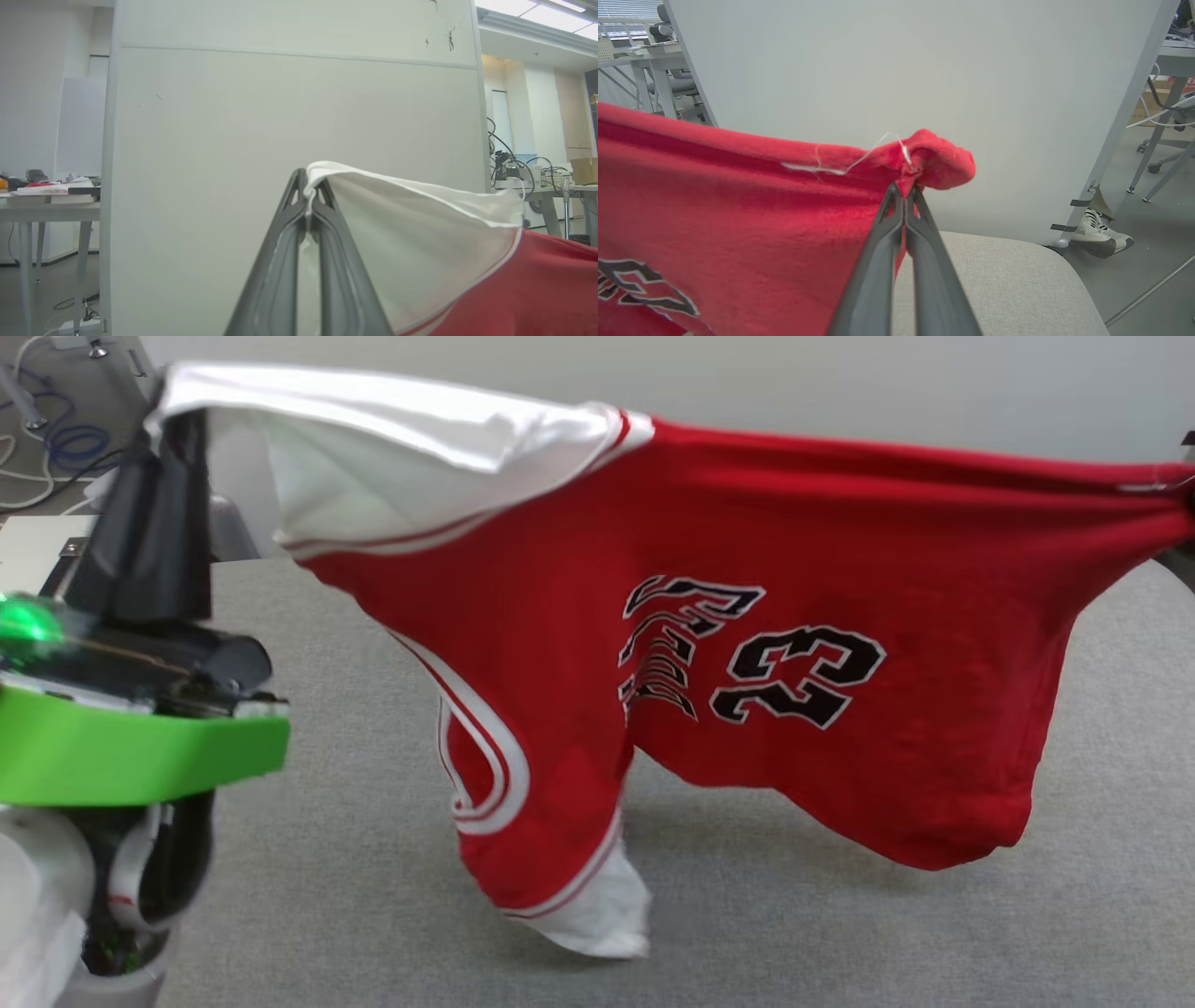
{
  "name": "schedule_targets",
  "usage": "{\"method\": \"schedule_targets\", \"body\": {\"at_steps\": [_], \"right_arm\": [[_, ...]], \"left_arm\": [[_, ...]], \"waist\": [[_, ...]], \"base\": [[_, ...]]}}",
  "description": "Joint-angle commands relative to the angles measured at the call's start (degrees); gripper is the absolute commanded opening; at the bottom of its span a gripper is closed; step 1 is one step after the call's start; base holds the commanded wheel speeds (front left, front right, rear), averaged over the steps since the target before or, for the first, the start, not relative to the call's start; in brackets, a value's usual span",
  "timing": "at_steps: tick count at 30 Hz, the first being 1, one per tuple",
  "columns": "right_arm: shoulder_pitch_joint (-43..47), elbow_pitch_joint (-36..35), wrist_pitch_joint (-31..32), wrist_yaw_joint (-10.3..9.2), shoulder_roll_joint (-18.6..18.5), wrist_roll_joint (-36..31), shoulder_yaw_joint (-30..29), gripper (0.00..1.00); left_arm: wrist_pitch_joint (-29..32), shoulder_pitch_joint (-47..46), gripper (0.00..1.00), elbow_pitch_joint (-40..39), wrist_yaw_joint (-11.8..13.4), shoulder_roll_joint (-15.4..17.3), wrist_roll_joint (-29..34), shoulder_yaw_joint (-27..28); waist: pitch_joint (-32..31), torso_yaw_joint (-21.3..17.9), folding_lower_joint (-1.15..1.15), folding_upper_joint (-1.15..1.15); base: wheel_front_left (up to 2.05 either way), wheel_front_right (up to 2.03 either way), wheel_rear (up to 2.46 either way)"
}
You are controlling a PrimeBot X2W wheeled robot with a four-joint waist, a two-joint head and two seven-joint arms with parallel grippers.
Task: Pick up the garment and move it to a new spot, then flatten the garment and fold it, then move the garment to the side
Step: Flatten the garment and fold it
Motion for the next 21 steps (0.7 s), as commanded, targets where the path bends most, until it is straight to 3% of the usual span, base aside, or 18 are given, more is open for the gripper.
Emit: {"method": "schedule_targets", "body": {"at_steps": [1, 15, 21], "right_arm": [[-0.78, -0.35, -0.24, -0.11, 0.12, -0.64, -0.85, 0.0], [-9.81, 1.92, -1.94, -0.11, -2.12, -1.72, -0.87, 0.0], [-15.0, 5.84, -3.72, -0.11, -4.12, -2.89, 0.5, 0.0]], "left_arm": [[-0.31, -2.39, 0.0, -0.4, -0.12, 0.82, 0.67, 0.92], [5.92, -17.99, 0.0, 3.98, -2.99, 5.05, 1.42, 0.36], [9.1, -24.93, 0.0, 8.02, -5.77, 6.73, 0.43, -0.8]], "waist": [[0.9, -0.35, 0.0, 0.0], [9.45, -0.46, 0.0, 0.0], [14.85, -0.33, 0.0, 0.0]], "base": [[0.0, 0.0, 0.0], [0.0, 0.0, 0.0], [0.0, 0.0, 0.0]]}}
